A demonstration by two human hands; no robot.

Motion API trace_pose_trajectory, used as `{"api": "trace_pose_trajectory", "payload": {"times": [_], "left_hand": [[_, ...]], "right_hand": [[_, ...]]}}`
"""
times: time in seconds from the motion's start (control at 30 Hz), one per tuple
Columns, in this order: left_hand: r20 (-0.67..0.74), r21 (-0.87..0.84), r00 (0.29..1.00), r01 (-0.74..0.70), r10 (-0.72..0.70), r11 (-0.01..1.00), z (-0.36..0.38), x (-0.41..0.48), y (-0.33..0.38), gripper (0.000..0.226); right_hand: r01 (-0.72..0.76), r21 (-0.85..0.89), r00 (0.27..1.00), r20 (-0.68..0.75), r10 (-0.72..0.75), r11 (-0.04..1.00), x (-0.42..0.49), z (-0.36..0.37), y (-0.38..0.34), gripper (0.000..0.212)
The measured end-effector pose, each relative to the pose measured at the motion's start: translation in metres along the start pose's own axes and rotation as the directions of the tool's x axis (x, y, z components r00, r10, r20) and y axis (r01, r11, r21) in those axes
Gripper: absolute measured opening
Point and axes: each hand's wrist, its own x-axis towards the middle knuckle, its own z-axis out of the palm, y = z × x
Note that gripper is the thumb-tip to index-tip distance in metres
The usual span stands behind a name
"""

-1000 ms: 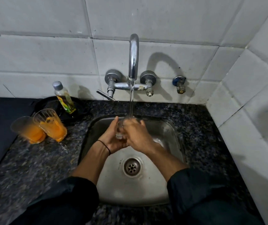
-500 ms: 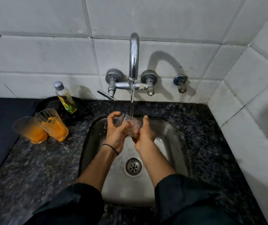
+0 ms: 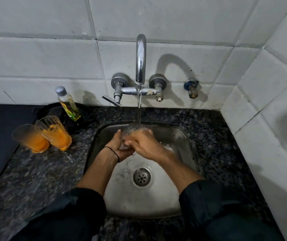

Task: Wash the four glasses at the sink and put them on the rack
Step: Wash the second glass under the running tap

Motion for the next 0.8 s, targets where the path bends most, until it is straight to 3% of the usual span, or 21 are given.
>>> {"api": "trace_pose_trajectory", "payload": {"times": [0.03, 0.1, 0.13, 0.17, 0.23, 0.27, 0.3, 0.33, 0.37, 0.4, 0.43, 0.47, 0.53, 0.6, 0.63, 0.7, 0.73, 0.8], "left_hand": [[0.001, -0.020, 1.000, -0.015, 0.015, 1.000, -0.001, 0.004, 0.000, 0.052], [0.025, -0.055, 0.995, -0.092, 0.093, 0.994, 0.000, 0.008, -0.006, 0.047], [0.063, -0.081, 0.989, -0.125, 0.130, 0.989, 0.000, 0.009, -0.012, 0.047], [0.099, -0.107, 0.981, -0.154, 0.165, 0.982, -0.001, 0.011, -0.018, 0.047], [0.161, -0.125, 0.966, -0.184, 0.203, 0.975, -0.003, 0.012, -0.022, 0.047], [0.188, -0.085, 0.963, -0.182, 0.195, 0.980, -0.006, 0.013, -0.021, 0.045], [0.192, -0.020, 0.968, -0.162, 0.163, 0.987, -0.009, 0.013, -0.017, 0.043], [0.173, 0.053, 0.979, -0.119, 0.109, 0.991, -0.009, 0.011, -0.013, 0.042], [0.140, 0.111, 0.989, -0.064, 0.049, 0.992, -0.010, 0.009, -0.008, 0.044], [0.114, 0.151, 0.993, -0.026, 0.009, 0.988, -0.012, 0.010, -0.004, 0.048], [0.108, 0.179, 0.994, -0.023, 0.003, 0.984, -0.012, 0.010, -0.003, 0.052], [0.135, 0.183, 0.991, -0.044, 0.019, 0.982, -0.011, 0.010, -0.004, 0.053], [0.201, 0.082, 0.974, -0.122, 0.103, 0.989, -0.009, 0.014, -0.011, 0.051], [0.214, -0.064, 0.956, -0.190, 0.200, 0.980, -0.008, 0.017, -0.020, 0.045], [0.214, -0.102, 0.942, -0.241, 0.258, 0.965, -0.008, 0.019, -0.022, 0.040], [0.213, -0.113, 0.897, -0.372, 0.388, 0.921, -0.011, 0.019, -0.020, 0.041], [0.209, -0.106, 0.875, -0.424, 0.437, 0.900, -0.012, 0.018, -0.017, 0.050], [0.208, -0.085, 0.847, -0.483, 0.489, 0.872, -0.013, 0.014, -0.013, 0.052]], "right_hand": [[0.070, -0.197, 0.993, 0.103, -0.051, 0.978, 0.000, -0.002, 0.008, 0.027], [0.073, -0.293, 0.984, 0.176, -0.021, 0.953, -0.002, -0.005, 0.011, 0.046], [-0.014, -0.187, 0.989, 0.140, 0.041, 0.982, -0.001, -0.004, 0.008, 0.050], [-0.164, 0.048, 0.982, 0.107, 0.158, 0.985, 0.001, 0.000, 0.004, 0.050], [-0.355, 0.492, 0.932, 0.118, 0.343, 0.795, 0.008, 0.003, -0.008, 0.045], [-0.341, 0.523, 0.933, 0.087, 0.350, 0.781, 0.009, 0.004, -0.010, 0.040], [-0.279, 0.415, 0.955, 0.024, 0.296, 0.866, 0.010, 0.001, -0.007, 0.031], [-0.187, 0.193, 0.981, -0.010, 0.193, 0.963, 0.007, -0.005, -0.004, 0.024], [-0.061, -0.093, 0.998, 0.022, 0.063, 0.994, 0.005, -0.009, 0.001, 0.021], [0.092, -0.331, 0.992, 0.112, -0.058, 0.939, 0.002, -0.016, 0.002, 0.019], [0.191, -0.459, 0.974, 0.199, -0.108, 0.868, 0.001, -0.018, 0.006, 0.020], [0.241, -0.493, 0.961, 0.245, -0.133, 0.836, 0.000, -0.019, 0.006, 0.024], [0.177, -0.418, 0.977, 0.184, -0.108, 0.891, 0.004, -0.008, 0.009, 0.028], [-0.027, 0.000, 1.000, 0.013, 0.027, 1.000, 0.008, 0.002, 0.002, 0.020], [-0.156, 0.325, 0.986, -0.006, 0.166, 0.933, 0.009, 0.004, -0.005, 0.019], [-0.275, 0.820, 0.897, 0.031, 0.442, 0.502, 0.014, 0.005, -0.016, 0.026], [-0.264, 0.921, 0.834, 0.070, 0.547, 0.285, 0.015, 0.004, -0.019, 0.027], [-0.230, 0.973, 0.713, 0.183, 0.677, -0.021, 0.014, 0.002, -0.024, 0.026]]}}
